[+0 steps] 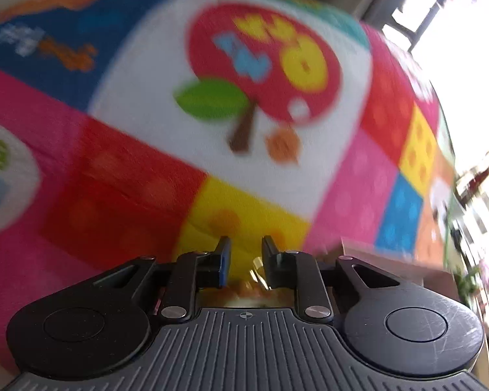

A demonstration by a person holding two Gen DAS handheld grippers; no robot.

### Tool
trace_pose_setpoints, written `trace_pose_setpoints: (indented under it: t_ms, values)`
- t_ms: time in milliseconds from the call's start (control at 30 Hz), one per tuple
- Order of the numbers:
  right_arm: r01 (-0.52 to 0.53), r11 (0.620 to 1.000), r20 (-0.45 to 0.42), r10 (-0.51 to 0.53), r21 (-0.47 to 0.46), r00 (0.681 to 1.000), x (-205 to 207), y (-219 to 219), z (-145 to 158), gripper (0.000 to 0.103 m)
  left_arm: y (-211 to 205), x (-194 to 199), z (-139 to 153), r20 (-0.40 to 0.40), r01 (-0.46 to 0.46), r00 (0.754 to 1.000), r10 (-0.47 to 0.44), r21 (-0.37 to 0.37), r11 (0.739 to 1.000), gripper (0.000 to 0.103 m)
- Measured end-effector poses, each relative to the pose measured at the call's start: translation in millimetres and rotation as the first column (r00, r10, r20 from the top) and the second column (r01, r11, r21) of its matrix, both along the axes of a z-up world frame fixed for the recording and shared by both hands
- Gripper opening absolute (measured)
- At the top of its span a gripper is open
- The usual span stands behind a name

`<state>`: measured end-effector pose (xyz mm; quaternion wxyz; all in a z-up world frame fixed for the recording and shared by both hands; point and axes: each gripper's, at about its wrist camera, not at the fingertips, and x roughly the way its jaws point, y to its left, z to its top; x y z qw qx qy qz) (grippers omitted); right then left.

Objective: Organize objects
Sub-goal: 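Release the white charger into the pink box with the right tool, then grasp the yellow keychain toy from the mat with the left tool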

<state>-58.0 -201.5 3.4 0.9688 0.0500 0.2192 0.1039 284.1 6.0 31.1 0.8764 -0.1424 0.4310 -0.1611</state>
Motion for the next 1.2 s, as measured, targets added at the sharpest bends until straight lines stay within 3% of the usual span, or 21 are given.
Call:
trace_pose_setpoints:
  t_ms: [133,300,367,433,500,567,667,767,900,1067,1200]
  values:
    - [-0.002,1.0,0.003,0.002,-0.001,1.0,-0.5,0.6,0.0,0.08,-6.3,-35.8,3.9,0.033,0.143,0.988,-0.15,0.16,0.977,0.023]
    - [-0.005,1.0,0.01,0.005,-0.008,1.0,-0.8,2.3,0.1,0.081,23.4,-103.2,8.8,0.003,0.198,0.98,-0.199,0.105,0.975,0.023]
    - [-0.002,1.0,0.012,0.002,-0.007,1.0,-0.5,1.9,0.5,0.083,32.7,-136.0,13.3,0.007,0.226,0.974,-0.228,0.115,0.967,0.023]
    - [-0.002,1.0,0.007,0.002,-0.01,1.0,0.2,2.3,0.4,0.083,39.4,-165.5,23.7,0.004,0.284,0.958,-0.287,0.131,0.95,0.021]
    - [0.0,1.0,0.005,0.0,-0.013,1.0,0.5,2.7,0.4,0.083,48.5,-190.5,33.3,-0.032,0.349,0.937,-0.348,0.065,0.935,0.021]
    - [0.006,1.0,0.009,-0.006,-0.016,1.0,0.1,2.6,0.5,0.084,59.7,-210.0,48.2,0.002,0.321,0.947,-0.322,0.042,0.946,0.021]
    - [0.018,1.0,0.017,-0.018,-0.014,1.0,-1.2,2.0,0.7,0.088,84.1,-239.9,74.5,0.121,0.197,0.973,-0.194,-0.016,0.98,0.021]
    - [0.024,1.0,0.019,-0.024,-0.015,1.0,-1.6,2.0,0.9,0.092,84.8,-253.6,86.1,0.176,0.139,0.975,-0.138,0.004,0.99,0.021]
    - [0.029,0.999,0.025,-0.029,-0.021,0.999,-2.5,2.3,1.0,0.095,58.6,-262.3,78.9,0.126,0.175,0.974,-0.188,0.107,0.979,0.021]
    - [0.038,0.999,0.033,-0.037,-0.017,0.999,-3.0,1.2,1.4,0.097,30.8,-255.9,59.3,0.07,0.224,0.97,-0.234,0.119,0.967,0.022]
    - [0.037,0.999,0.035,-0.037,-0.016,0.999,-3.2,0.9,1.1,0.098,22.8,-238.3,43.4,0.0,0.166,0.986,-0.167,0.128,0.978,0.022]
